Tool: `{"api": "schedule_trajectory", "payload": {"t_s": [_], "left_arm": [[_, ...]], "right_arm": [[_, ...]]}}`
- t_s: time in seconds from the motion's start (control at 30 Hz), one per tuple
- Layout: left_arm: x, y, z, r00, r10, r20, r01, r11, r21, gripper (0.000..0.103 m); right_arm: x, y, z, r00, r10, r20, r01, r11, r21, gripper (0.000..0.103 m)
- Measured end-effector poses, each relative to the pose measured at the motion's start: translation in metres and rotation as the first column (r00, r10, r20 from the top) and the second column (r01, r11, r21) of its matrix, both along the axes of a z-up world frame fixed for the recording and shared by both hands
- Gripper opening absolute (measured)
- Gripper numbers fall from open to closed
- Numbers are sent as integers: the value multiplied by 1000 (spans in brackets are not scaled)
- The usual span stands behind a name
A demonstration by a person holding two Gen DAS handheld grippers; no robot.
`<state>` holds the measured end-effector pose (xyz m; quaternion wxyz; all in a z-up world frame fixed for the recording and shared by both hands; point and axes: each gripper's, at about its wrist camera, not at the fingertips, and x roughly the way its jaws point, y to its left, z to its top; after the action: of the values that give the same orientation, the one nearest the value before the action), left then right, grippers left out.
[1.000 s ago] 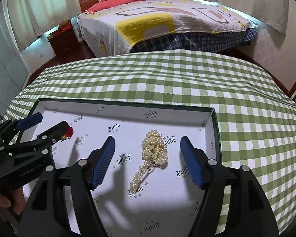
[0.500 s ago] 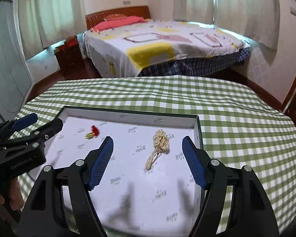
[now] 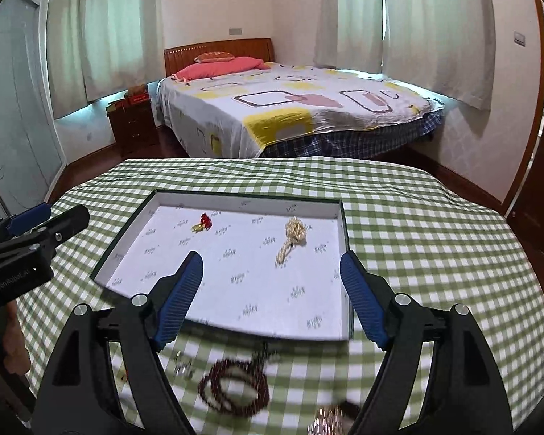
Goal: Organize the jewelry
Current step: 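Lift both open tools out of the tray back over the table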
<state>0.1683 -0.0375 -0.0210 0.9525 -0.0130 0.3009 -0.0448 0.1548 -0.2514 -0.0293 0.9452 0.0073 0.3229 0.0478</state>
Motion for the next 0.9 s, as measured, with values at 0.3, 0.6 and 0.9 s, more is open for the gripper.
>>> {"api": "schedule_trajectory", "payload": {"t_s": [0.3,0.6,0.9], "left_arm": [[-56,13,-15,1000,21,12,-21,1000,-15,83],[-90,26,-56,997,59,-59,-61,998,-22,83],[-122,22,-90,994,63,-87,-64,998,0,83]], "right_arm": [[-63,-6,-17,999,-37,-2,37,999,-12,77],[-111,-8,-62,995,-69,-66,69,998,-1,77],[-125,-2,-97,993,-52,-107,52,999,-5,60]]}}
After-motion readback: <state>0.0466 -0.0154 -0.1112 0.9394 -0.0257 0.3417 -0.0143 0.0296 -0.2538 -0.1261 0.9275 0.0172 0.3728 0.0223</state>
